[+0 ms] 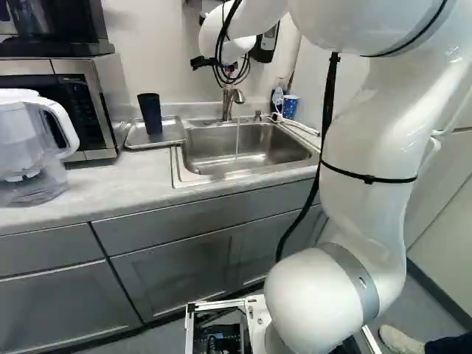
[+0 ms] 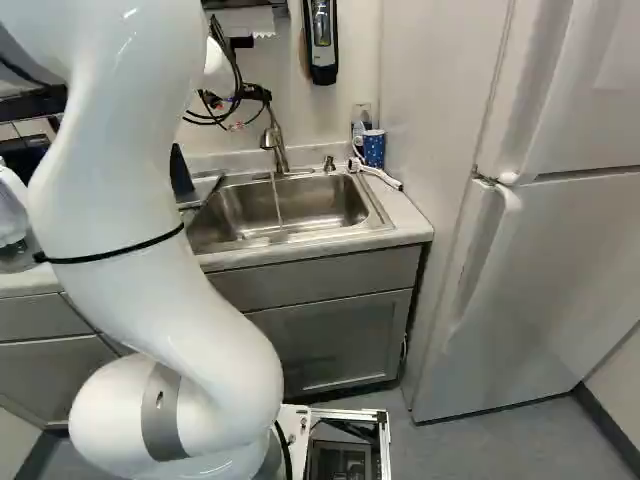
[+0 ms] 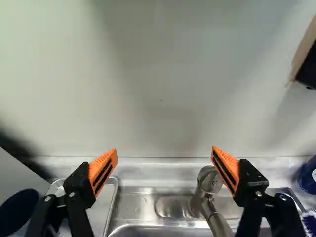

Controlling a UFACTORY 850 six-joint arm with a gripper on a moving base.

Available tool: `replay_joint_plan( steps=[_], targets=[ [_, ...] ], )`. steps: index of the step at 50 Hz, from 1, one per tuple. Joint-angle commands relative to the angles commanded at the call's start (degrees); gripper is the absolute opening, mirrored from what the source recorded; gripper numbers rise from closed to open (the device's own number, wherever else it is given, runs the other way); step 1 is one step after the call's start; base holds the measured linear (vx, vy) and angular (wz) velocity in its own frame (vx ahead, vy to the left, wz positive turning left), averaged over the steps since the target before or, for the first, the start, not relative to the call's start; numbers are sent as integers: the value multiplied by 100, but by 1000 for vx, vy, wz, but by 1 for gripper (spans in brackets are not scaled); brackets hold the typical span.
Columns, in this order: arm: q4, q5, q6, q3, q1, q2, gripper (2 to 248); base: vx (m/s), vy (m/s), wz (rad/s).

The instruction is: Rinse the cup and place it in the tray

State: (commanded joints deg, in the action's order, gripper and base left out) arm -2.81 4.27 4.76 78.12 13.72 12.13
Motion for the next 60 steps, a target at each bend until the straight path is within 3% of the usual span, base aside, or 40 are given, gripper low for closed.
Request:
replay_joint_plan(
  steps=[21, 36, 60],
  targets=[
    [0, -155, 0, -485, 36, -445, 247, 0, 0, 0],
    [0, 147, 0, -866, -10, -807, 247, 0, 0, 0],
    [0, 162, 0, -1616, -113, -1555, 247, 0, 0, 0]
  ],
)
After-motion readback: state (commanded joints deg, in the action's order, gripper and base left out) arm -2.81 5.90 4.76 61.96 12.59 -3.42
